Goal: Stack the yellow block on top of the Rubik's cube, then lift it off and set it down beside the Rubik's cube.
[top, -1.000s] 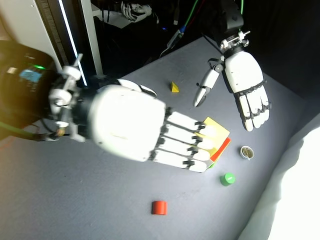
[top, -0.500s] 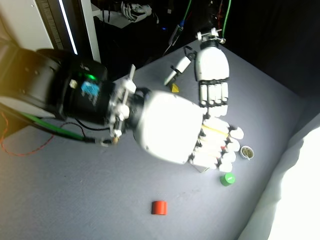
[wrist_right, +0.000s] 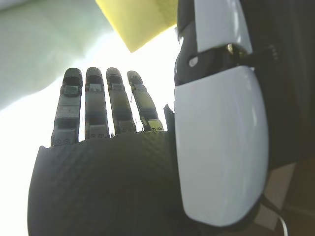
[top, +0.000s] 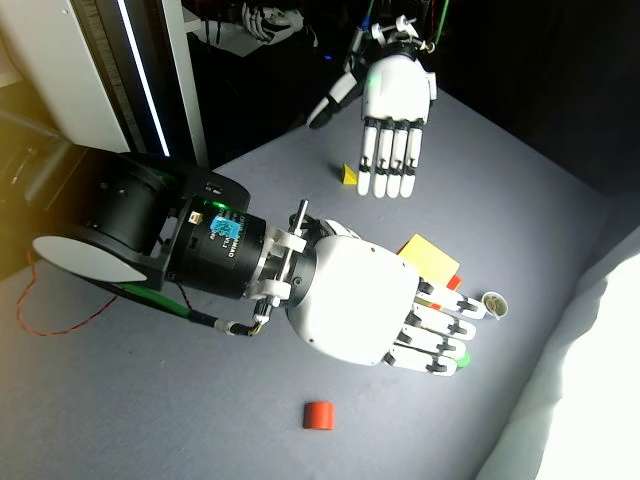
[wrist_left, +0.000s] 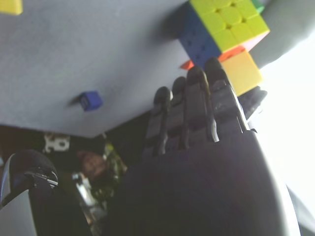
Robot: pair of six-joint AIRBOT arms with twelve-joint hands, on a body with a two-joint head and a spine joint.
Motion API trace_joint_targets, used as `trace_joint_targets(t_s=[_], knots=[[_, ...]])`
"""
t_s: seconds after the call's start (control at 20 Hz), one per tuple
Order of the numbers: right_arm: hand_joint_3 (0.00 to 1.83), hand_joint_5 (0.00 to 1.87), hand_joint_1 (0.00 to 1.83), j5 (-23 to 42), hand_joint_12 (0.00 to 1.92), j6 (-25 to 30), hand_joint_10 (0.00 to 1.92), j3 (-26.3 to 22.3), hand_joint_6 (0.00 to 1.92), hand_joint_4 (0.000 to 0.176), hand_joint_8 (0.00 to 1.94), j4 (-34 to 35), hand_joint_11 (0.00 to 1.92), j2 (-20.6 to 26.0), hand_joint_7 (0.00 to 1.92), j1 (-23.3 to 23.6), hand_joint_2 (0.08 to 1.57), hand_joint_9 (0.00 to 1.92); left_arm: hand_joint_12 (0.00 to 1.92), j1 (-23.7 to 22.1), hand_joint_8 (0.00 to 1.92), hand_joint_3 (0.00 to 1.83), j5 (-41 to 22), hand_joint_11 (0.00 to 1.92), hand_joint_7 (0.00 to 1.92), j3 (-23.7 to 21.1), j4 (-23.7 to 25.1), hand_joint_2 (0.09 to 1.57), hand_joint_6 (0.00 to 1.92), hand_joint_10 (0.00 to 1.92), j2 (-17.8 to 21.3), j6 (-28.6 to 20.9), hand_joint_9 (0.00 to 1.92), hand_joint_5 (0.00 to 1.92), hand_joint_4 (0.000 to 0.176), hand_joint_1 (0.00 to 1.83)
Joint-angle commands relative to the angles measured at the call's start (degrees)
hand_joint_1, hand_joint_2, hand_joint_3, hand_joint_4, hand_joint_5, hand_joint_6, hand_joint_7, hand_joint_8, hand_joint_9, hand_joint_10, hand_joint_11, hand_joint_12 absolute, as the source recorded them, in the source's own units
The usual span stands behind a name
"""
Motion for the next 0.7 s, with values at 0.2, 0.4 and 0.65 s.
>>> trace_joint_targets(t_s=[0.2, 0.4, 0.65], knots=[[0.0, 0.0, 1.16, 10.44, 0.0, 9.96, 0.0, 2.55, 0.0, 0.0, 0.0, -6.28, 0.0, -1.58, 0.0, -0.68, 0.9, 0.0, 0.32, -3.25, 0.0, 0.0, -4.62, 0.0, 0.13, 0.07, 9.5, 0.86, 0.0, 0.0, 0.7, -8.4, 0.14, 0.12, 0.0, 0.18], [0.0, 0.0, 1.15, 12.24, 0.0, 12.46, 0.0, 3.51, 0.0, 0.0, 0.0, -7.79, 0.0, -2.82, 0.0, -1.62, 0.92, 0.0, 0.32, -6.61, 0.0, 0.0, -3.15, 0.0, 0.13, 0.22, 12.98, 0.86, 0.0, 0.0, 0.26, -11.2, 0.13, 0.1, 0.0, 0.19], [0.0, 0.0, 1.08, 14.03, 0.0, 16.98, 0.0, 4.19, 0.0, 0.0, 0.0, -11.61, 0.0, -4.66, 0.0, -3.77, 0.94, 0.0, 0.37, -8.88, 0.0, 0.0, -2.39, 0.0, 0.12, -0.36, 11.97, 0.88, 0.0, 0.0, 0.2, -11.2, 0.14, 0.1, 0.0, 0.18]])
